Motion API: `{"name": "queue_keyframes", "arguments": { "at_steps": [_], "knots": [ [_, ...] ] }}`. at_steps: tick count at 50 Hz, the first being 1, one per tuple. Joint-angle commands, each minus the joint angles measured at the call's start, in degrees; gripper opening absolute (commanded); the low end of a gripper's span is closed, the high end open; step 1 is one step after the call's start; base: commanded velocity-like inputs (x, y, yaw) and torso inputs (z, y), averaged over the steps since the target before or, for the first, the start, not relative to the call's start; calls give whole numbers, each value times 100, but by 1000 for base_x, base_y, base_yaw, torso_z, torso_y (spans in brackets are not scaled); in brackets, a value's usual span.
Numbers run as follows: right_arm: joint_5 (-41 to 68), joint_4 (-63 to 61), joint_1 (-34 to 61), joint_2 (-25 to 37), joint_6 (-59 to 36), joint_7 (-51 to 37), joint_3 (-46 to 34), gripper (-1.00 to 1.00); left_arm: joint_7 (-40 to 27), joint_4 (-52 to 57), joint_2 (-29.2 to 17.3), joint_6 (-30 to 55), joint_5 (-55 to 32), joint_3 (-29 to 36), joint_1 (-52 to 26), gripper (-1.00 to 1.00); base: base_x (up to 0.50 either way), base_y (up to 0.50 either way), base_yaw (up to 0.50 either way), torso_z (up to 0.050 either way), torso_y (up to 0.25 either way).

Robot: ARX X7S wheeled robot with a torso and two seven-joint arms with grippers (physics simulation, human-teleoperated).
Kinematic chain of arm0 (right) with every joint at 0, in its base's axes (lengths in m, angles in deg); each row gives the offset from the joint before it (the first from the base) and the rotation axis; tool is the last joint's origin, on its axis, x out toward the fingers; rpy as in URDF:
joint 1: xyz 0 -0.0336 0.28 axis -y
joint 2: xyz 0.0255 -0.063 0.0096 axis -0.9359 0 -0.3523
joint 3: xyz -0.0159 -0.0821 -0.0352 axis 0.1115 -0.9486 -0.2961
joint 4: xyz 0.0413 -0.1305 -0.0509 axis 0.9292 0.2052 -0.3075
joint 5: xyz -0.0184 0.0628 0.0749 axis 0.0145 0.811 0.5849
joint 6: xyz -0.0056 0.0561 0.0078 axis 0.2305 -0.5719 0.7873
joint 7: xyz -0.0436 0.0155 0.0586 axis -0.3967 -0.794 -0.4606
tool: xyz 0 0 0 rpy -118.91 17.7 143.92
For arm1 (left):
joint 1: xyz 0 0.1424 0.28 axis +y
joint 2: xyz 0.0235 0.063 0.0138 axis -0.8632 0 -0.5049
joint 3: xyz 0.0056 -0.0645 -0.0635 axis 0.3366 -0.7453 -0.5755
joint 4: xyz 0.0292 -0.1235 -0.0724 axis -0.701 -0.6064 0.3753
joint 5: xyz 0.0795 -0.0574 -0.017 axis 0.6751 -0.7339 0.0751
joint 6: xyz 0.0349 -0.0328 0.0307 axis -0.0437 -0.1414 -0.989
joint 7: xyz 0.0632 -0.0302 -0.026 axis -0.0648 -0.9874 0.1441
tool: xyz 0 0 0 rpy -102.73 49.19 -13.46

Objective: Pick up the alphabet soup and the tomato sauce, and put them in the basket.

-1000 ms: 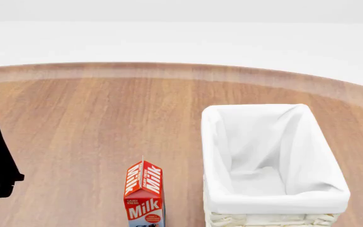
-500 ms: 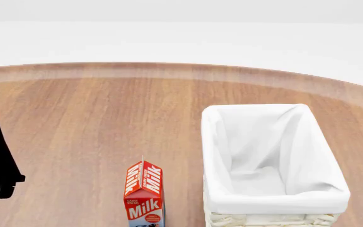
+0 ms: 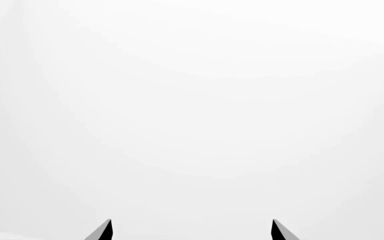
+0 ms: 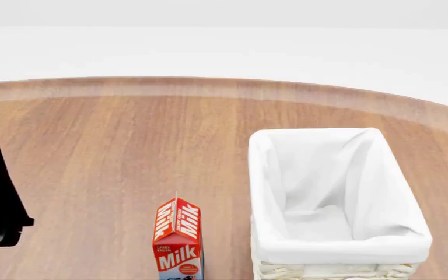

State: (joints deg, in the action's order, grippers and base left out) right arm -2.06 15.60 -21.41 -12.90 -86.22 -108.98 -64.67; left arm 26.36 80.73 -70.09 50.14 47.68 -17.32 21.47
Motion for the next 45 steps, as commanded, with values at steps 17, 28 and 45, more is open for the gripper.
{"name": "queue_keyframes", "arguments": {
  "at_steps": [17, 28, 45],
  "knots": [
    [1335, 1859, 4879, -385, -1928, 145, -654, -100, -20, -13, -28, -11, 17, 81, 4, 100, 0, 0, 0, 0, 1],
    [173, 3087, 5458, -898, -2112, 1300, -1077, -100, -20, -22, -28, -39, 21, 113, 32, 100, 0, 0, 0, 0, 0],
    [-1521, 5988, 6151, -2033, -1735, 3386, -2044, -100, -69, -30, -24, -22, 48, 165, 4, 100, 0, 0, 0, 0, 1]
  ]
}}
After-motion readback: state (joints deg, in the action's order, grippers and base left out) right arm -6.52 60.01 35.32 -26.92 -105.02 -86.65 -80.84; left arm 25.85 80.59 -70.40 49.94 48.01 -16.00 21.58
